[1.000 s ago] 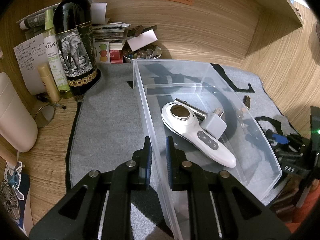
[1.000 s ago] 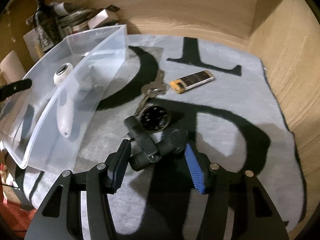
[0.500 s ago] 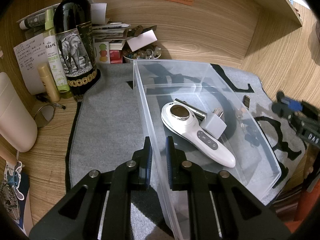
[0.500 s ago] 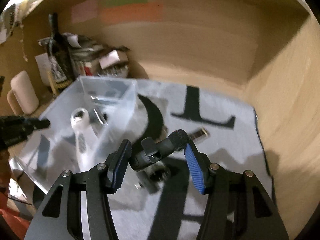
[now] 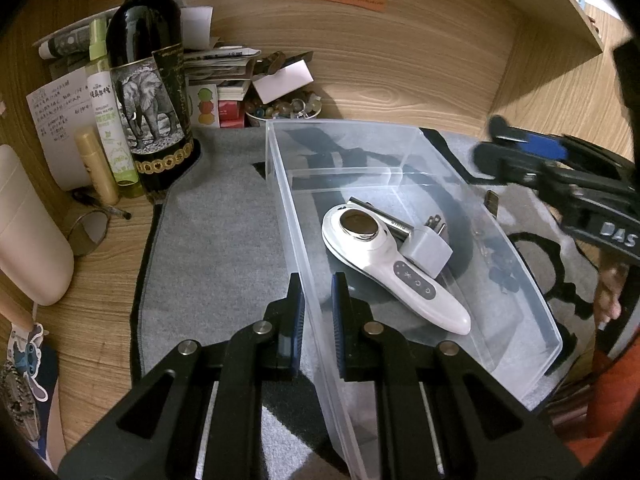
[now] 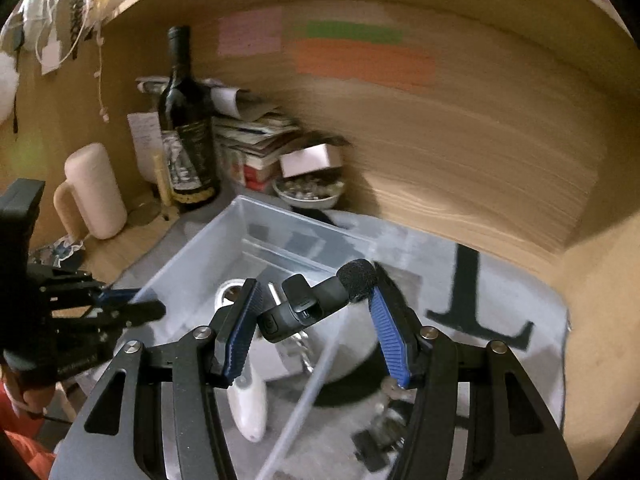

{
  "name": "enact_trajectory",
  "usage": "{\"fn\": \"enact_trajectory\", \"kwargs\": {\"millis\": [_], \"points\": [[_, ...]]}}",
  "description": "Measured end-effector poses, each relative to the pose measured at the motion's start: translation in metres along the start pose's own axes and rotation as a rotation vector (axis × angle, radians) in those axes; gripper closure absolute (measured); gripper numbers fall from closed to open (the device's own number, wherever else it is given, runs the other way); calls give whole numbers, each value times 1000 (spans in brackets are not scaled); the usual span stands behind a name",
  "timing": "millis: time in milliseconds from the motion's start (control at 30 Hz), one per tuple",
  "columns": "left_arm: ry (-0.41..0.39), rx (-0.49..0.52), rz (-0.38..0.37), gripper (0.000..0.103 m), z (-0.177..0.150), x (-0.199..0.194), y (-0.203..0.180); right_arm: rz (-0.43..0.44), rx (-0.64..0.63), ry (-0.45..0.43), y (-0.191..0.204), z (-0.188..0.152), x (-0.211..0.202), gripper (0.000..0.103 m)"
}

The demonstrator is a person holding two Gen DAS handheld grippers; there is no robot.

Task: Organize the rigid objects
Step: 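Carry the black part into the box and release it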

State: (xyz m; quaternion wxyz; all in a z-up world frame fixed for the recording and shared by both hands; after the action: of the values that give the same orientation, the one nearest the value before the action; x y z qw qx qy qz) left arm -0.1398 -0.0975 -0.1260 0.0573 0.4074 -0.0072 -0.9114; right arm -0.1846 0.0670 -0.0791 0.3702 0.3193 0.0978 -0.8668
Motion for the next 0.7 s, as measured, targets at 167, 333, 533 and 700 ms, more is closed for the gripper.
{"fn": "enact_trajectory", "kwargs": {"millis": [167, 333, 533, 700], "points": [[-1, 1, -1, 91, 0, 0, 0, 44, -18, 74, 2, 4, 30, 51], [-2, -1, -2, 91, 1, 1, -1, 60, -24, 157, 0, 3, 56, 51], [-2, -1, -1, 91, 1, 1, -1, 62, -19, 227, -4, -1, 79, 50], [-2, 0, -1, 91, 0, 1, -1, 60, -20, 234, -5, -2, 80, 48]]}}
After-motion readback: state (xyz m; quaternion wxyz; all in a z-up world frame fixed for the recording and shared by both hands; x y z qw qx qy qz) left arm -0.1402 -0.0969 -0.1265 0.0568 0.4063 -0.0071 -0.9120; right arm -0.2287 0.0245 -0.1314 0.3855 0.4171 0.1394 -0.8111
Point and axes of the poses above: each gripper's, at about its wrist camera, not at the fingertips, and x roughly the way its jaws point, y to its left, z to its top, the point moved 3 cm from there along x, roughly the way its jaws point, and after that the axes turned 14 degrees about z, right-handed, at the moved point
